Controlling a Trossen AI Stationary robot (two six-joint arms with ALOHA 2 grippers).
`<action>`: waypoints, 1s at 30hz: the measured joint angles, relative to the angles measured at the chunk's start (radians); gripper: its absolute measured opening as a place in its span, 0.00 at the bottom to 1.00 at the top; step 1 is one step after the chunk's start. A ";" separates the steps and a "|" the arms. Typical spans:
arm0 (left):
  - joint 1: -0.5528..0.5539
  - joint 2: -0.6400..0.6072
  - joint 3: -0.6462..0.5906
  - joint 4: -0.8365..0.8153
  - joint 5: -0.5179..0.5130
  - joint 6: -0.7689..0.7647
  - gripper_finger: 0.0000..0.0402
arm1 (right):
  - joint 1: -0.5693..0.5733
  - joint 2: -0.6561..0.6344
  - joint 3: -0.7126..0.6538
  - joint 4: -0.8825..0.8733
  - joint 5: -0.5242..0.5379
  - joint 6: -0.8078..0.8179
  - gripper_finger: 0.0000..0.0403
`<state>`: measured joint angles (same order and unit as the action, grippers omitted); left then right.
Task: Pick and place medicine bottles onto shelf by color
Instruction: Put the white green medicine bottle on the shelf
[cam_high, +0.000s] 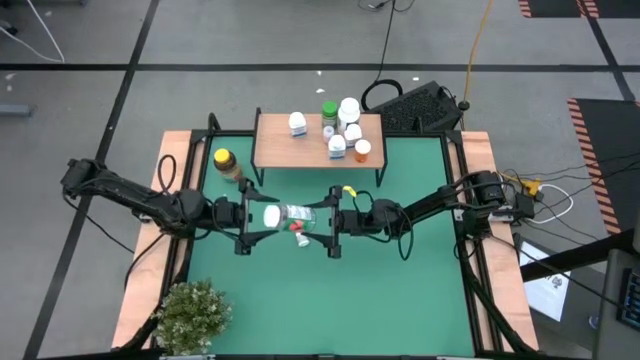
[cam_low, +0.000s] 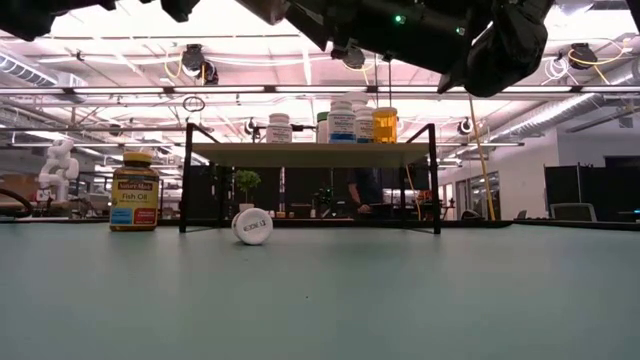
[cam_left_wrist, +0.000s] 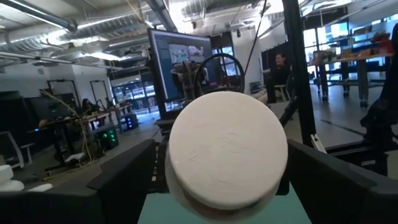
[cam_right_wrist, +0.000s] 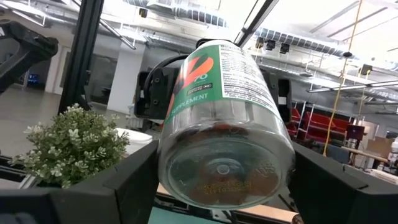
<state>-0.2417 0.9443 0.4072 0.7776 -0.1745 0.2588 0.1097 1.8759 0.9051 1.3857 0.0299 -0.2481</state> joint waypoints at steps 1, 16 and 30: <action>0.000 0.000 0.000 0.001 0.000 0.000 0.85 | 0.000 0.000 0.000 0.000 0.000 0.000 0.72; 0.004 -0.009 0.003 -0.006 -0.021 0.025 0.57 | -0.024 -0.002 0.001 -0.054 0.042 0.108 0.82; 0.244 0.011 0.320 -0.696 -0.166 0.029 0.58 | -0.011 -0.325 -0.086 -0.531 0.557 0.191 0.88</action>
<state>0.0024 0.9557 0.7275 0.0811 -0.3401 0.2875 0.0986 1.5511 0.8189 0.8545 0.5870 -0.0572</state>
